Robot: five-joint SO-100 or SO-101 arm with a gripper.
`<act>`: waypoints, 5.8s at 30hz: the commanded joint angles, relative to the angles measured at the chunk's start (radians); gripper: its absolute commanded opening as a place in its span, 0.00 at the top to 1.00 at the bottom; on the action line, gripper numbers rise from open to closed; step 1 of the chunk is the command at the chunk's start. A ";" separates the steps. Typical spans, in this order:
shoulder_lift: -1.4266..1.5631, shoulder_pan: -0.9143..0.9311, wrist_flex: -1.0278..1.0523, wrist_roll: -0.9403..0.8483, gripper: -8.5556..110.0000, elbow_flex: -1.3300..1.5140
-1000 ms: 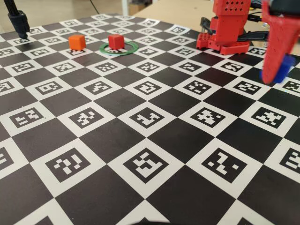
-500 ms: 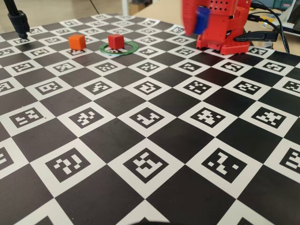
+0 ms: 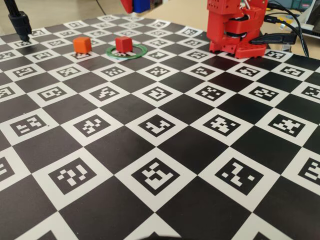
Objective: Grab the red cube then put it in the green circle then put the blue cube on top and finally the orange cube on top
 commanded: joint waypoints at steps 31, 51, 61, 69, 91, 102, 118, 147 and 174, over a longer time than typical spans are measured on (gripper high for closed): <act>0.097 0.256 -0.407 -0.192 0.92 0.270; 0.038 0.261 -0.541 -0.199 0.92 0.347; 0.015 0.270 -0.575 -0.201 0.92 0.364; 0.014 0.270 -0.595 -0.199 0.92 0.387; 0.011 0.270 -0.612 -0.202 0.92 0.405; 0.003 0.267 -0.632 -0.193 0.92 0.403; -0.014 0.262 -0.647 -0.187 0.92 0.402; -0.012 0.273 -0.640 -0.210 0.66 0.417; 0.067 0.295 -0.385 -0.227 0.61 0.195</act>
